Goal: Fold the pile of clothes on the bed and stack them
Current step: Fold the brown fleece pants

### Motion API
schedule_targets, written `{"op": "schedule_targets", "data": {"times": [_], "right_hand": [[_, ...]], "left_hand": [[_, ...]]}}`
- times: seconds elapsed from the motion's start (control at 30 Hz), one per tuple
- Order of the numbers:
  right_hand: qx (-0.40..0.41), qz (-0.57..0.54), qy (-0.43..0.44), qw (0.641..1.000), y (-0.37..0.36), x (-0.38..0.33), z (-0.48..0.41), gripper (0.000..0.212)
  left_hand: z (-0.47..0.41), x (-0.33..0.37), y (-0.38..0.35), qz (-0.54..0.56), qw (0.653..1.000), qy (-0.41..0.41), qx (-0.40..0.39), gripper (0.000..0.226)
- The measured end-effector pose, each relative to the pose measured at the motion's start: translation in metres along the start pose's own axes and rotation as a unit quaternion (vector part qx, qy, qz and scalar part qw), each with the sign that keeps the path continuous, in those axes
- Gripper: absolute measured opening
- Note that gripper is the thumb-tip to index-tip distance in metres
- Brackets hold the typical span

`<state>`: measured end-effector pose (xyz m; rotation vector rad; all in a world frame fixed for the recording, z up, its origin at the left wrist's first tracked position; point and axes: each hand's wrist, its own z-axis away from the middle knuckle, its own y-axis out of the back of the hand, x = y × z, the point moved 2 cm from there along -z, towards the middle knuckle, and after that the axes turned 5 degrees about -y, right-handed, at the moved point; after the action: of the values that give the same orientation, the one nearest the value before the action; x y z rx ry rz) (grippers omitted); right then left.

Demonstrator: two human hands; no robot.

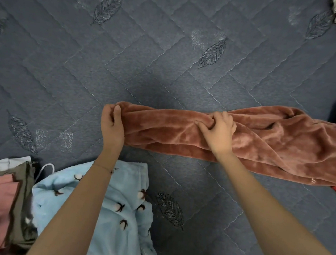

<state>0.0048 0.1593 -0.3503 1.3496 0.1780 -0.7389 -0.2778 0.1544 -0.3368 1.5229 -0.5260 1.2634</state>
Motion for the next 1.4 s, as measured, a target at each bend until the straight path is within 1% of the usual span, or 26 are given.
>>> {"op": "schedule_targets", "data": {"times": [0.13,0.27,0.33,0.43,0.47,0.5,0.53,0.6,0.63,0.7,0.77,0.83,0.9,0.97,1.03,1.1,1.17,1.2,1.27,1.33,1.4], "right_hand": [[0.033,-0.099,0.048,0.993,0.009,-0.012,-0.005,0.035],[0.024,-0.120,0.067,0.990,0.010,-0.015,-0.001,0.037],[-0.010,-0.106,0.060,0.992,0.006,-0.009,0.005,0.041],[-0.107,-0.022,0.019,0.994,-0.005,0.004,0.014,0.053],[-0.129,-0.004,0.008,0.992,-0.008,0.009,0.017,0.052],[-0.140,0.004,0.003,0.990,-0.010,0.013,0.019,0.046],[-0.144,-0.001,-0.002,0.990,-0.011,0.017,0.020,0.035],[-0.139,-0.002,-0.002,0.990,-0.011,0.023,0.019,0.009],[-0.137,0.015,0.000,0.990,-0.011,0.025,0.017,0.014],[-0.149,0.072,-0.003,0.986,-0.012,0.029,0.012,0.032],[-0.161,0.127,-0.002,0.979,-0.013,0.030,0.008,0.040],[-0.173,0.148,0.004,0.974,-0.014,0.032,0.004,0.039],[-0.177,0.164,0.011,0.970,-0.013,0.032,0.002,0.029],[-0.171,0.173,0.021,0.970,-0.012,0.030,0.001,0.019],[-0.143,0.157,0.034,0.977,-0.009,0.027,-0.001,0.018],[-0.066,0.092,0.049,0.992,-0.001,0.022,-0.004,0.016],[0.025,0.011,0.065,0.998,0.010,0.015,-0.011,0.015],[0.050,-0.002,0.073,0.996,0.013,0.011,-0.014,0.016],[0.071,0.022,0.084,0.994,0.012,0.004,-0.020,0.018],[0.062,0.056,0.092,0.992,0.007,0.001,-0.025,0.018],[0.028,0.084,0.089,0.992,0.002,0.002,-0.027,0.023]], "left_hand": [[-0.001,0.004,-0.001,0.005,0.999,-0.021,0.035,0.014],[-0.003,0.000,-0.001,-0.007,0.999,-0.013,0.053,0.016],[-0.002,-0.009,0.000,-0.044,0.998,0.011,0.042,0.025],[0.003,-0.026,0.001,-0.101,0.989,0.105,-0.006,0.048],[0.006,-0.030,0.001,-0.102,0.985,0.136,-0.021,0.052],[0.009,-0.033,0.001,-0.098,0.982,0.156,-0.033,0.053],[0.011,-0.034,0.000,-0.094,0.982,0.160,-0.039,0.053],[0.015,-0.033,0.000,-0.089,0.985,0.142,-0.044,0.052],[0.016,-0.033,0.000,-0.092,0.986,0.132,-0.049,0.052],[0.017,-0.033,-0.002,-0.107,0.985,0.121,-0.067,0.049],[0.017,-0.031,-0.004,-0.108,0.986,0.100,-0.079,0.044],[0.017,-0.028,-0.006,-0.106,0.989,0.070,-0.081,0.033],[0.017,-0.024,-0.007,-0.091,0.992,0.050,-0.075,0.022],[0.017,-0.019,-0.008,-0.048,0.996,0.044,-0.055,0.022],[0.014,-0.016,-0.008,-0.002,0.999,0.043,-0.034,0.024],[0.009,-0.016,-0.006,0.040,0.997,0.060,-0.012,0.026],[0.004,-0.017,-0.006,0.053,0.996,0.071,0.001,0.026],[0.002,-0.018,-0.007,0.044,0.997,0.070,0.002,0.024],[-0.001,-0.020,-0.012,0.014,0.997,0.072,0.004,0.022],[-0.001,-0.022,-0.017,-0.030,0.996,0.081,0.017,0.027],[0.001,-0.021,-0.019,-0.098,0.991,0.083,0.022,0.030]]}}
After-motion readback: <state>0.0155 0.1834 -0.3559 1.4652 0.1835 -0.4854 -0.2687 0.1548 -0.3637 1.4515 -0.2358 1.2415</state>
